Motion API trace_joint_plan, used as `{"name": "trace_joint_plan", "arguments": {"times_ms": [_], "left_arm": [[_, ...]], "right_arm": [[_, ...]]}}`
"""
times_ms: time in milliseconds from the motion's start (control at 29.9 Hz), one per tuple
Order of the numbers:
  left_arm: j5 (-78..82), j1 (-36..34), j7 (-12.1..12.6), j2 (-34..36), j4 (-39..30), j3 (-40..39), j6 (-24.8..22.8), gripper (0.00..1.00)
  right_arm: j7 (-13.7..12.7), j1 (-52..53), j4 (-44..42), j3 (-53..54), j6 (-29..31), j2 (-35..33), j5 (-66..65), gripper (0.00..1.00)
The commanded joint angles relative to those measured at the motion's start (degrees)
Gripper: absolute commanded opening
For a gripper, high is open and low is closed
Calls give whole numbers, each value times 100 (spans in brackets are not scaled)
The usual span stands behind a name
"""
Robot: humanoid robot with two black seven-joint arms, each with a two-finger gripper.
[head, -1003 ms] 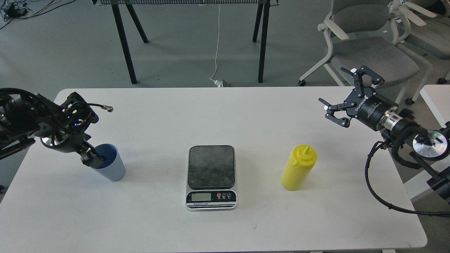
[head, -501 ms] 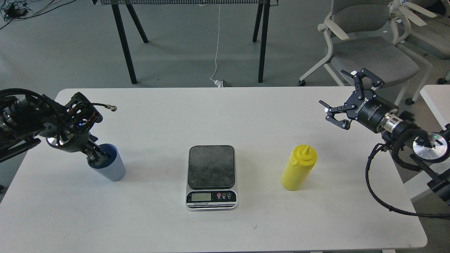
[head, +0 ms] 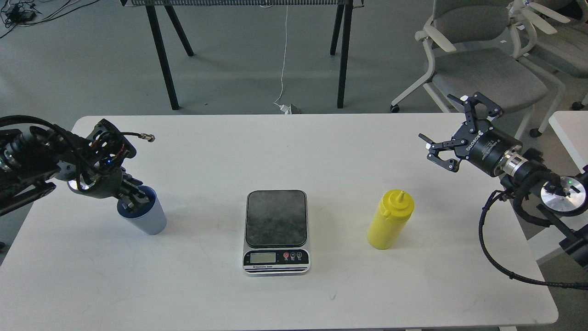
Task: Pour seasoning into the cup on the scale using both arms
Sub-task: 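Close the left gripper on the blue cup's rim, then lift the blue cup with the left gripper and carry it over the scale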
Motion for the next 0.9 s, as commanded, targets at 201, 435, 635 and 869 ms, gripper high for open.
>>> {"name": "trace_joint_plan", "arguments": {"times_ms": [201, 435, 635, 869], "left_arm": [[6, 11, 0, 28, -69, 0, 5, 3], [-11, -164, 0, 133, -165, -8, -39, 3], [-449, -612, 0, 247, -648, -17, -302, 3], [-986, -1385, 0, 204, -1315, -96, -659, 3]], "right_arm": [[-1, -9, 2, 2, 0, 0, 0, 100], [-1, -45, 11, 2, 0, 0, 9, 100], [-1, -45, 11, 11, 0, 9, 0, 100], [-1, -45, 2, 11, 0, 9, 0, 100]]}}
